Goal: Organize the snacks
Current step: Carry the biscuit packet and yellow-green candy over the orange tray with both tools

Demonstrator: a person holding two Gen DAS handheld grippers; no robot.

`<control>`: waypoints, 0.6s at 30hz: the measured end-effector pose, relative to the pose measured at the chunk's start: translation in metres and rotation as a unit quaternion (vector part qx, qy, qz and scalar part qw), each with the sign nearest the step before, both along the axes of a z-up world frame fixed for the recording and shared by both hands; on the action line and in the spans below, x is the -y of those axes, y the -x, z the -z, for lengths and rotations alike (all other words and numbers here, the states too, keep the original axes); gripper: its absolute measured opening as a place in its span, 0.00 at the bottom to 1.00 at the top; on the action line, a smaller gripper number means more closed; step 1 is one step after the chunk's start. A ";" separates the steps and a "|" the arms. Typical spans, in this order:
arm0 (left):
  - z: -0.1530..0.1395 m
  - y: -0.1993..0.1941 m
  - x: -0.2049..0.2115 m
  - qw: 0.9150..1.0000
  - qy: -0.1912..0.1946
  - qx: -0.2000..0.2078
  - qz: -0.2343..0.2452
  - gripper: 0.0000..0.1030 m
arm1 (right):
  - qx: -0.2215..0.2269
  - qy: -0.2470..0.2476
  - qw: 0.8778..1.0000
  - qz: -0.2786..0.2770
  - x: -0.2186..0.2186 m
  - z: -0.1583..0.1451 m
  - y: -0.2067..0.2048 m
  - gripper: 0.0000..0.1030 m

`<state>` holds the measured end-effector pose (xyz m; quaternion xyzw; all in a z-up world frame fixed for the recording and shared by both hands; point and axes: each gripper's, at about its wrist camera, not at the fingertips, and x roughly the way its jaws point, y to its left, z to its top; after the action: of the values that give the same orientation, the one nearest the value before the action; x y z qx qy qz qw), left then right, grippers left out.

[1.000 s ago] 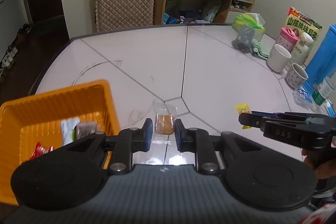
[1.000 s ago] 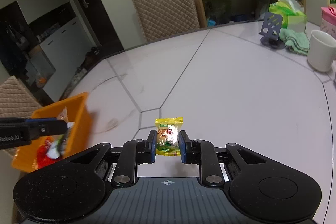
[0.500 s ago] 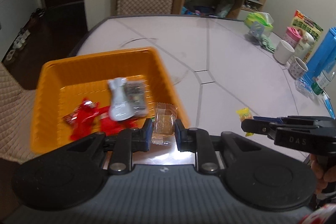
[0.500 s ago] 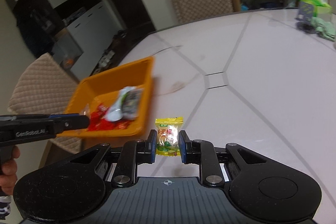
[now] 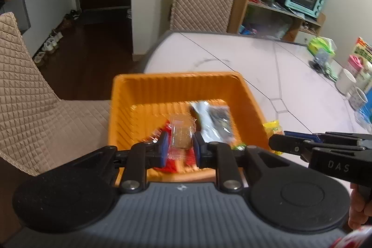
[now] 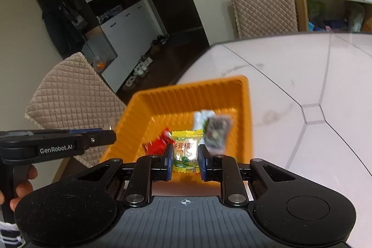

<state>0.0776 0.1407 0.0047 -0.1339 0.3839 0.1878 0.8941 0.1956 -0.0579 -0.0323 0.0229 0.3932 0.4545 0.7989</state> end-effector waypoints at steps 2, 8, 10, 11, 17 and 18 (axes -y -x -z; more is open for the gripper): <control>0.001 -0.004 -0.013 1.000 -0.006 0.001 -0.004 0.20 | 0.005 -0.001 1.000 -0.001 -0.017 0.000 -0.004 0.22; 0.006 -0.026 -0.044 1.000 -0.011 -0.001 -0.004 0.20 | 0.001 -0.003 1.000 -0.003 -0.062 0.006 -0.022 0.22; 0.010 -0.035 -0.052 1.000 -0.013 -0.006 -0.002 0.20 | -0.001 0.004 1.000 -0.006 -0.077 0.010 -0.027 0.22; 0.012 -0.038 -0.055 1.000 -0.012 -0.008 -0.001 0.20 | -0.003 0.008 1.000 -0.004 -0.082 0.012 -0.029 0.22; 0.025 -0.056 -0.075 1.000 0.002 -0.020 0.000 0.20 | -0.019 0.021 1.000 -0.001 -0.111 0.027 -0.043 0.22; 0.027 -0.058 -0.078 1.000 0.003 -0.022 0.000 0.20 | -0.020 0.024 1.000 0.000 -0.113 0.030 -0.045 0.22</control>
<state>0.1354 0.2185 -0.0221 -0.1327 0.4042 0.1895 0.8849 0.2407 0.0556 -0.0623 0.0129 0.4202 0.4447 0.7909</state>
